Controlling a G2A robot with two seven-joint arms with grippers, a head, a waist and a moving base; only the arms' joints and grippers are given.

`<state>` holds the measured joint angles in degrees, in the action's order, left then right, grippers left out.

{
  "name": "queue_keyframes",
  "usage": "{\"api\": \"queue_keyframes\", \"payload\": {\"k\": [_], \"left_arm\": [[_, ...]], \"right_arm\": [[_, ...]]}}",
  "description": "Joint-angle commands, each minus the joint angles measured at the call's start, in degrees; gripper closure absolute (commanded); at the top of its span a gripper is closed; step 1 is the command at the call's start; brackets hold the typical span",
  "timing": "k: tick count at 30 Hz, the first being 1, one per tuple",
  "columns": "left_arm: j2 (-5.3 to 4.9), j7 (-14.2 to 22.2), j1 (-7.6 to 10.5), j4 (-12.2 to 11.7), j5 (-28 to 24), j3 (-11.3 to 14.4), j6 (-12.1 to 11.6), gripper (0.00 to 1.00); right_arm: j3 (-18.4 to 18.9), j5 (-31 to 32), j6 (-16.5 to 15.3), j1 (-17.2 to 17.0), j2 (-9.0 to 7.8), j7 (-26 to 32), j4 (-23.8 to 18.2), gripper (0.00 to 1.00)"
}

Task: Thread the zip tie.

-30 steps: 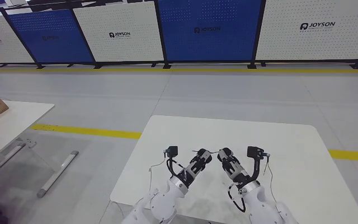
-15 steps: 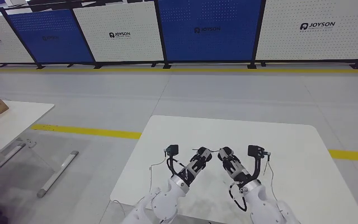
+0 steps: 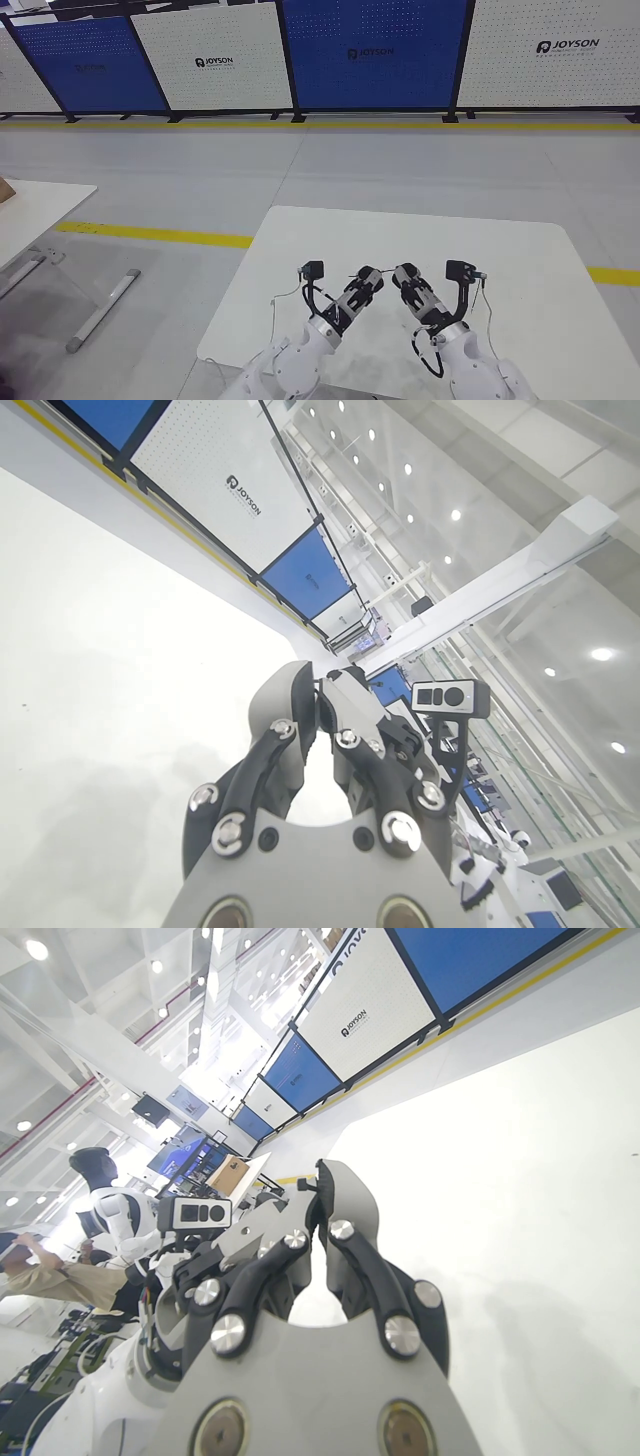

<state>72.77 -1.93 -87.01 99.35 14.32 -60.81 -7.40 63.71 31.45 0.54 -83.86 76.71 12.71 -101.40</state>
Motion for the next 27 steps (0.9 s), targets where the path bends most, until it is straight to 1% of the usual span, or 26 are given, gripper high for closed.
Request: {"api": "queue_keyframes", "payload": {"k": [1, 5, 7, 11, 13, 15, 16, 17, 18, 27], "left_arm": [[-0.01, -0.3, -0.05, 0.1, 0.1, -0.1, 0.0, 0.62], [0.03, -0.9, -0.12, 0.1, 0.7, -0.1, 0.3, 0.67], [0.07, -0.9, -0.01, -0.1, 0.8, 0.1, 0.5, 0.72], [0.20, -1.0, 0.29, -0.3, 1.0, 0.6, 0.8, 0.75], [0.24, -1.1, 0.41, -0.4, 1.1, 0.7, 0.9, 0.78], [0.27, -1.3, 0.52, -0.5, 1.1, 0.8, 1.1, 0.87], [0.30, -1.4, 0.56, -0.5, 1.1, 0.8, 1.3, 0.90], [0.31, -1.5, 0.58, -0.5, 1.2, 0.8, 1.4, 0.97], [0.32, -1.4, 0.60, -0.5, 1.2, 0.8, 1.5, 1.00], [0.47, -1.0, 1.02, -1.0, 1.2, 1.3, 2.1, 1.00]], "right_arm": [[0.1, 0.1, 0.1, 0.0, -0.01, -0.1, 0.1, 1.00], [0.2, 0.1, 0.1, -0.1, -0.03, -0.1, 0.1, 1.00], [0.2, 0.2, 0.0, -0.2, -0.05, -0.1, 0.1, 1.00], [0.3, 0.5, -0.4, -0.4, -0.11, 0.1, -0.2, 1.00], [0.4, 0.7, -0.5, -0.5, -0.15, 0.1, -0.3, 1.00], [0.4, 0.9, -0.7, -0.6, -0.18, 0.1, -0.4, 1.00], [0.4, 1.0, -0.8, -0.7, -0.20, 0.1, -0.5, 1.00], [0.4, 1.1, -0.9, -0.7, -0.21, 0.1, -0.5, 1.00], [0.4, 1.1, -1.0, -0.8, -0.22, 0.1, -0.5, 1.00], [0.6, 0.8, -1.9, -1.2, -0.33, 0.2, -0.8, 1.00]]}}
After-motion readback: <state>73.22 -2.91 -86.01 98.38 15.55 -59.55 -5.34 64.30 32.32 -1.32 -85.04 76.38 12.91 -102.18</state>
